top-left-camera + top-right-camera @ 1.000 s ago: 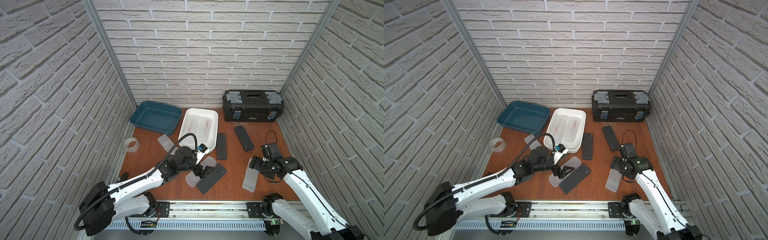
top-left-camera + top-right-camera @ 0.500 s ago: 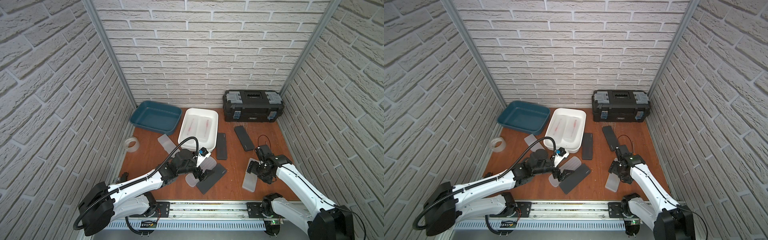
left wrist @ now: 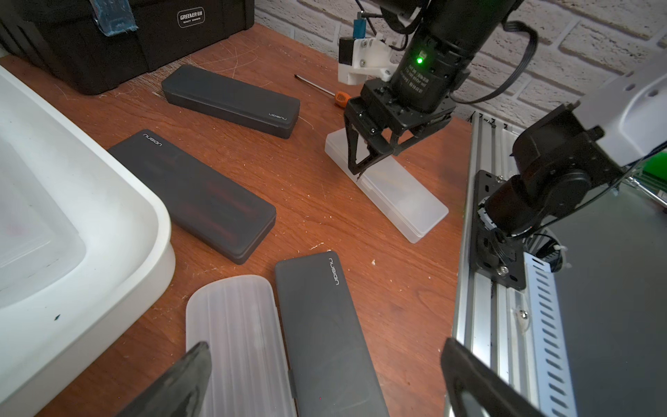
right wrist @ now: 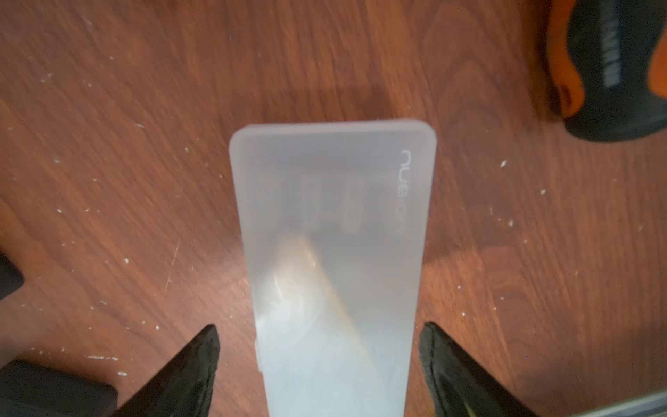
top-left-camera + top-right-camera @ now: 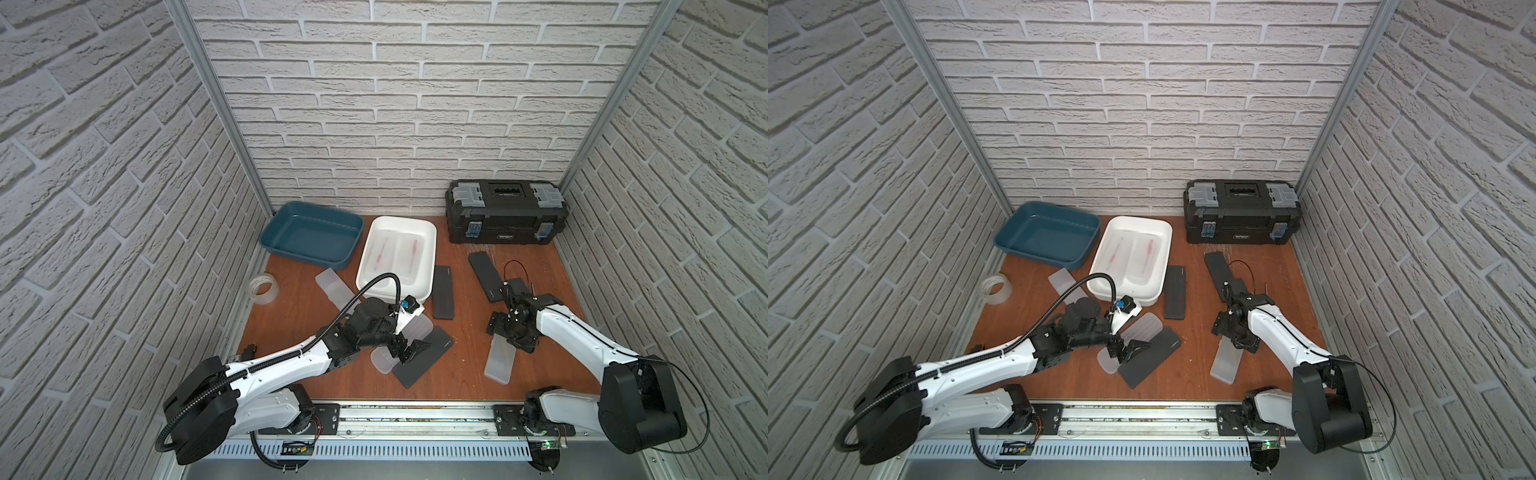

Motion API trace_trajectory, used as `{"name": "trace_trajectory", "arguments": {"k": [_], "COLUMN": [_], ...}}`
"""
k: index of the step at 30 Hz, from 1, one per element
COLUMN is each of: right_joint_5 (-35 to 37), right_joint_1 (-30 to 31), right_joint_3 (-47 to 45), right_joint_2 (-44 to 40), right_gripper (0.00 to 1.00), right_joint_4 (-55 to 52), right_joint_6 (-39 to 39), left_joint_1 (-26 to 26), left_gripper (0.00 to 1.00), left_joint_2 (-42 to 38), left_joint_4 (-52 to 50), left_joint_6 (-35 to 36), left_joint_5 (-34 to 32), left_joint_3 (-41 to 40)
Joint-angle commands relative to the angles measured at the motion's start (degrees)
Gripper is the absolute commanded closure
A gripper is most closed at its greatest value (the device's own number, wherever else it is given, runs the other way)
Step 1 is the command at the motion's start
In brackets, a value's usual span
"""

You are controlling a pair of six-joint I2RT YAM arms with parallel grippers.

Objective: Place the pencil cases by color into the storage box
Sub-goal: Adjust the pencil case at the center of the board.

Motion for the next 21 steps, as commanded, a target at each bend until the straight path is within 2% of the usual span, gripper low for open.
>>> {"name": "trace_trajectory", "arguments": {"k": [1, 15, 18, 21], "right_joint_5": [1.7, 0.5, 0.2, 1.2], "right_joint_1": [-1.5, -3.4, -3.6, -3.6], "right_joint_3": [0.1, -2.0, -2.3, -2.4], "right_joint_2": [-0.3, 3.5, 5.4, 6.1], "right_gripper": [0.12, 0.13, 0.15, 0.23], "right_joint_4": [1.8, 7.3, 7.9, 7.9], "right_joint_6": [-0.3, -0.8, -1.4, -2.2], "left_joint_1": [0.3, 0.2, 0.3, 0.3], "left_gripper": [0.02, 0.02, 0.02, 0.02], "left_joint_2": [0.4, 0.0, 0.0, 0.2], "left_joint_4": [3.2, 3.1, 3.0, 3.0], "left_joint_6": [-0.3, -0.9, -1.0, -1.0], "left_joint_5": [1.3, 1.9, 1.8, 1.7], "left_joint_3": [1.0, 0.8, 0.8, 0.8]}}
